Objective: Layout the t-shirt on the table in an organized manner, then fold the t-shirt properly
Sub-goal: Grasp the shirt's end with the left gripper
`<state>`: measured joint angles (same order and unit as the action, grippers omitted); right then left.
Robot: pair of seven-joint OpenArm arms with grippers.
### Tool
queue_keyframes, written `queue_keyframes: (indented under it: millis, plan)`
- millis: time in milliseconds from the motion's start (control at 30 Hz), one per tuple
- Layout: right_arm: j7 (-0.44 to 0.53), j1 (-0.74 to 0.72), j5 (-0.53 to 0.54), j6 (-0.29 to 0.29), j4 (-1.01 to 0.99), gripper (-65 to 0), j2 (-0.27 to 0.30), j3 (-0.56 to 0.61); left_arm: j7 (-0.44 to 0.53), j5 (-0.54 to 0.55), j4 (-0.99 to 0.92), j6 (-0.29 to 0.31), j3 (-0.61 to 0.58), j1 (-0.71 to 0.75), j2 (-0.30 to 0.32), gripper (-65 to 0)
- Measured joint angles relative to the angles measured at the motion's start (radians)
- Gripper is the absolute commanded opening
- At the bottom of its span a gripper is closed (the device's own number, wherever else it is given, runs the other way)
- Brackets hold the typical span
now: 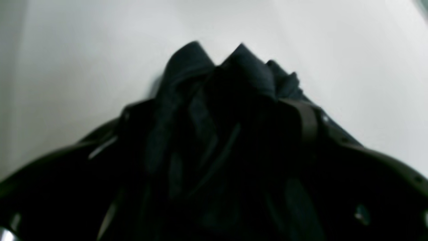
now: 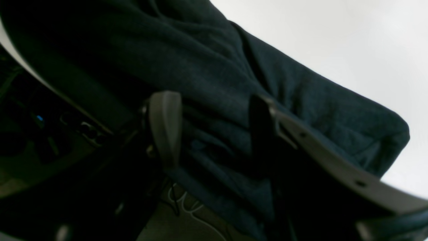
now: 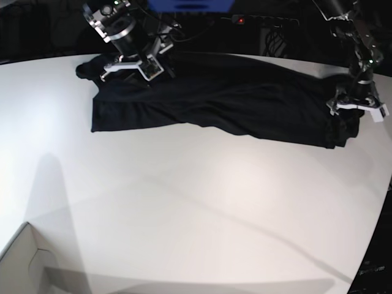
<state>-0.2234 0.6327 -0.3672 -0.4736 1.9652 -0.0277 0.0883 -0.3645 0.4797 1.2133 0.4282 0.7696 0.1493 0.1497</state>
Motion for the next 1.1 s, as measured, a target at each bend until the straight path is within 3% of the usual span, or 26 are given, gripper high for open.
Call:
queue_keyframes:
  millis: [100,200,233,333,433,533,867,1100]
  plan:
    - [0.0,0.0,0.0,0.0,0.0,-32.5,0.0,0.0,0.035,0.008,-0.045,0.101,0.002,0.006,0.003,-39.1]
    - [0.0,0.0,0.0,0.0,0.0,-32.5,0.0,0.0,0.042,0.02,-0.082,0.145,0.001,0.002,0.008,-61.2]
    - [0.0,0.0,0.0,0.0,0.0,-32.5,0.0,0.0,0.042,0.027,-0.089,0.147,0.0,0.002,0.014,-65.0]
    - [0.0,0.0,0.0,0.0,0.0,-32.5,0.0,0.0,0.029,0.026,-0.1,0.163,-0.001,0.0,0.031,-63.0]
    - [0.0,0.0,0.0,0.0,0.0,-32.5,0.0,0.0,0.013,0.017,-0.072,0.161,-0.001,0.001,0.028,-65.0]
    - [0.0,0.0,0.0,0.0,0.0,-32.5,0.0,0.0,-0.055,-0.032,0.029,0.139,0.0,0.01,0.019,-65.0]
    - [0.0,-0.006,0.0,0.0,0.0,-32.5,0.0,-0.006,-0.061,-0.032,0.425,0.146,-0.007,0.046,-0.041,-64.9]
    - [0.0,-0.009,-0.001,0.0,0.0,-32.5,0.003,-0.035,-0.073,-0.039,0.456,0.14,-0.007,0.039,-0.013,-64.9]
